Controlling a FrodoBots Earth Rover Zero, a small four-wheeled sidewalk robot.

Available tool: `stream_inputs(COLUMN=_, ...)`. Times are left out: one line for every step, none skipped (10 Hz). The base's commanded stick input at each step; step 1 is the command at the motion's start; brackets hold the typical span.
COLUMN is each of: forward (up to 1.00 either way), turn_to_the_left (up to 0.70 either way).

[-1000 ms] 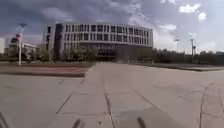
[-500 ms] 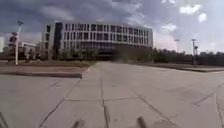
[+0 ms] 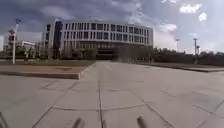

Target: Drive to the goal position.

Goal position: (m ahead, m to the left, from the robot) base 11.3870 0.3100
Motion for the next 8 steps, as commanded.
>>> stream_inputs(forward=0.70, turn_to_the_left=0.00)
stream_inputs(forward=0.70, turn_to_the_left=0.00)
stream_inputs(forward=0.70, turn_to_the_left=0.00)
stream_inputs(forward=0.70, turn_to_the_left=0.00)
stream_inputs(forward=0.70, turn_to_the_left=0.00)
stream_inputs(forward=0.70, turn_to_the_left=0.00)
stream_inputs(forward=0.70, turn_to_the_left=0.00)
stream_inputs(forward=0.70, turn_to_the_left=0.00)
